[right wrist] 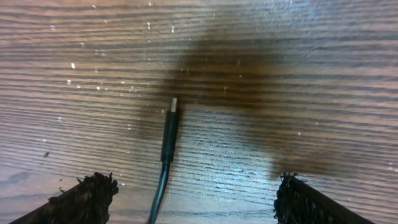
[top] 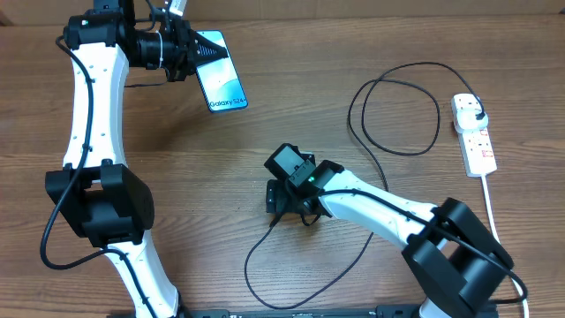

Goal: Plug charger to phone and switch on socket
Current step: 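Move the right gripper down to the cable's connector end, then grasp the cable connector with the right gripper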

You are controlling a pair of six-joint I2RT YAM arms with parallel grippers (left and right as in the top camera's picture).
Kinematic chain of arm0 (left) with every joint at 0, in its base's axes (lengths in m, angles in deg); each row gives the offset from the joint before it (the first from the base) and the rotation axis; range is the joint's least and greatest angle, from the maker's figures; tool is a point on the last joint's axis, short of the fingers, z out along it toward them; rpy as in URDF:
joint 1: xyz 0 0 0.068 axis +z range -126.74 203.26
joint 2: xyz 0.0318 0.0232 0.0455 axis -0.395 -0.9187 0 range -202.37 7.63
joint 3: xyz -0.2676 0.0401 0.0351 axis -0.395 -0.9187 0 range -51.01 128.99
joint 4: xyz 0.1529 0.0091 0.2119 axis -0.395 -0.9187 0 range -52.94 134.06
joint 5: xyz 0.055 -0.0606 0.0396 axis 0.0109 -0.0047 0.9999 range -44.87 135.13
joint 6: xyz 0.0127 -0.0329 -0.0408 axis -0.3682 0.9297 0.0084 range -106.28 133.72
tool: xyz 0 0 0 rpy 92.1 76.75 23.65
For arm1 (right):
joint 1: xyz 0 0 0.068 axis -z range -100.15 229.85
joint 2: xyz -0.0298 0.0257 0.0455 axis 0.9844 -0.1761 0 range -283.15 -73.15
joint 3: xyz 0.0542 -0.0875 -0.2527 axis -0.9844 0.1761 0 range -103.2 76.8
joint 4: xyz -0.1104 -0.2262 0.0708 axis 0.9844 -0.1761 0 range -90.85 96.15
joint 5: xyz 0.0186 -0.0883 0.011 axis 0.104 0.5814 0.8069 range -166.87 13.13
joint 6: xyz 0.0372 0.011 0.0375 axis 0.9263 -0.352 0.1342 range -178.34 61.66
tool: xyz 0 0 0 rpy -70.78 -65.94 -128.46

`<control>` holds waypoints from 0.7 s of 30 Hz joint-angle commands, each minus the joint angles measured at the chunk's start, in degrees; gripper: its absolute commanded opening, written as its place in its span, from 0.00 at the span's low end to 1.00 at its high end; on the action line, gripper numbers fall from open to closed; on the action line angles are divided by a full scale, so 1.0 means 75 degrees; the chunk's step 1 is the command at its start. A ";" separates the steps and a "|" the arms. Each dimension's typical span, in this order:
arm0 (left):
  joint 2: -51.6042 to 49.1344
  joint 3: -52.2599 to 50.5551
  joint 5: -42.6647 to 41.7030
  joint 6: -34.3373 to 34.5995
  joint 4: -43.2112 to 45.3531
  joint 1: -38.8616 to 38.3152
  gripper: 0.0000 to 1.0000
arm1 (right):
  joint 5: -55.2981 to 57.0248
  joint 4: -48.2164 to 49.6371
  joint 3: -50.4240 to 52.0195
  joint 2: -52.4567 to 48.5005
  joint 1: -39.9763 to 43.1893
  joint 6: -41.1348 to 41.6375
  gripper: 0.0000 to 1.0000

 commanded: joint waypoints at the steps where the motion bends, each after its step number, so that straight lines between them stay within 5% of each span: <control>1: 0.0026 0.0073 -0.0265 -0.0143 0.0032 -0.0012 0.04 | -0.0038 -0.0221 -0.0551 -0.0434 -0.0108 0.0020 0.85; 12: 0.0026 0.0073 -0.0259 -0.0143 0.0038 -0.0006 0.04 | 0.0224 -0.1081 -0.1649 -0.1460 -0.0382 0.0172 0.70; 21: 0.0026 0.0073 -0.0067 -0.0140 0.0032 -0.0017 0.04 | 0.0242 -0.1201 -0.1649 -0.1478 -0.0376 0.0256 0.06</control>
